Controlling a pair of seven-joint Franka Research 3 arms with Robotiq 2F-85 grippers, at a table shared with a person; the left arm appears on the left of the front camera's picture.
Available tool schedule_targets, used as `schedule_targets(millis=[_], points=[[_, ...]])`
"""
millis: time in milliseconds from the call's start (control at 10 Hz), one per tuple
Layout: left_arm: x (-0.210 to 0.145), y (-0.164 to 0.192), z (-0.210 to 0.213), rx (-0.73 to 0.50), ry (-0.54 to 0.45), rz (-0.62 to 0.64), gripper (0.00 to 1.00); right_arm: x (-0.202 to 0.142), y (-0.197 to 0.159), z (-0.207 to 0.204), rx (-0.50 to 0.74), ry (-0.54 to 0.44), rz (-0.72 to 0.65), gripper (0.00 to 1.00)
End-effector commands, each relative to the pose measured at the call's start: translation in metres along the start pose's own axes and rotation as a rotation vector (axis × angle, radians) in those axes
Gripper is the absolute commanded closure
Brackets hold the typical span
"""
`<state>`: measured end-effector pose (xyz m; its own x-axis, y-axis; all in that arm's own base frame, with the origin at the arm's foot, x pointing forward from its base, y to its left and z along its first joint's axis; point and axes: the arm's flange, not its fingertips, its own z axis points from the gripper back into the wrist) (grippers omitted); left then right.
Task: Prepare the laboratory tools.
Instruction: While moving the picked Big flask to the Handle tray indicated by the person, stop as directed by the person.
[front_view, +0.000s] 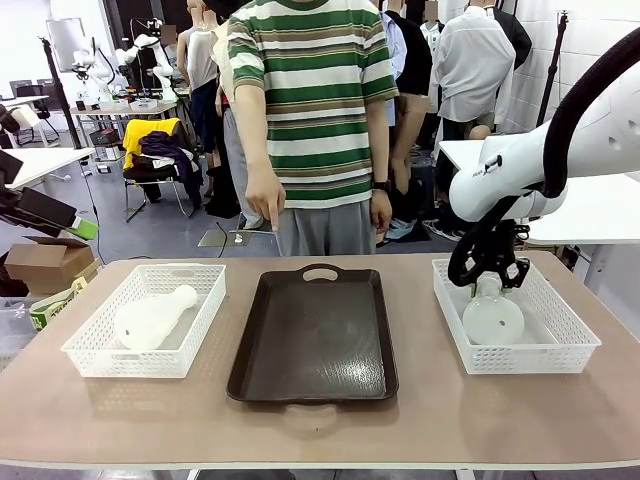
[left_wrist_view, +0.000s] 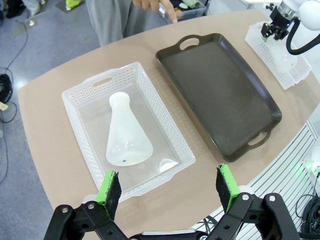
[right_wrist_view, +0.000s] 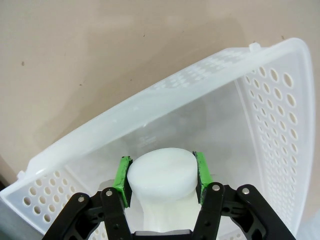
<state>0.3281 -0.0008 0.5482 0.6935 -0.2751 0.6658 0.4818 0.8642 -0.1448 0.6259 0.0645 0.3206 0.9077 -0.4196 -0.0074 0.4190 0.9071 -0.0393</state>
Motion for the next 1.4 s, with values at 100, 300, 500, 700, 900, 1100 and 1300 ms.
schedule_targets(millis=[100, 300, 500, 700, 900, 1100, 1300], points=[[-0.002, 0.003, 0.001, 0.0, 0.008, -0.018, 0.0, -0.025, -0.01, 0.045, 0.034, -0.019, -0.047, 1.0], [-0.002, 0.003, 0.001, 0.0, 0.008, -0.018, 0.0, -0.046, -0.007, 0.09, 0.055, -0.083, -0.043, 1.0], [-0.002, 0.003, 0.001, 0.0, 0.008, -0.018, 0.0, -0.067, 0.008, 0.137, 0.076, -0.147, -0.004, 1.0], [-0.002, 0.003, 0.001, 0.0, 0.008, -0.018, 0.0, -0.095, 0.045, 0.167, 0.086, -0.142, 0.121, 1.0], [-0.002, 0.003, 0.001, 0.0, 0.008, -0.018, 0.0, -0.125, 0.102, 0.178, 0.042, -0.123, 0.291, 1.0], [-0.002, 0.003, 0.001, 0.0, 0.008, -0.018, 0.0, -0.144, 0.163, 0.168, -0.011, -0.068, 0.42, 1.0], [-0.002, 0.003, 0.001, 0.0, 0.008, -0.018, 0.0, -0.153, 0.213, 0.153, -0.018, -0.001, 0.529, 1.0]])
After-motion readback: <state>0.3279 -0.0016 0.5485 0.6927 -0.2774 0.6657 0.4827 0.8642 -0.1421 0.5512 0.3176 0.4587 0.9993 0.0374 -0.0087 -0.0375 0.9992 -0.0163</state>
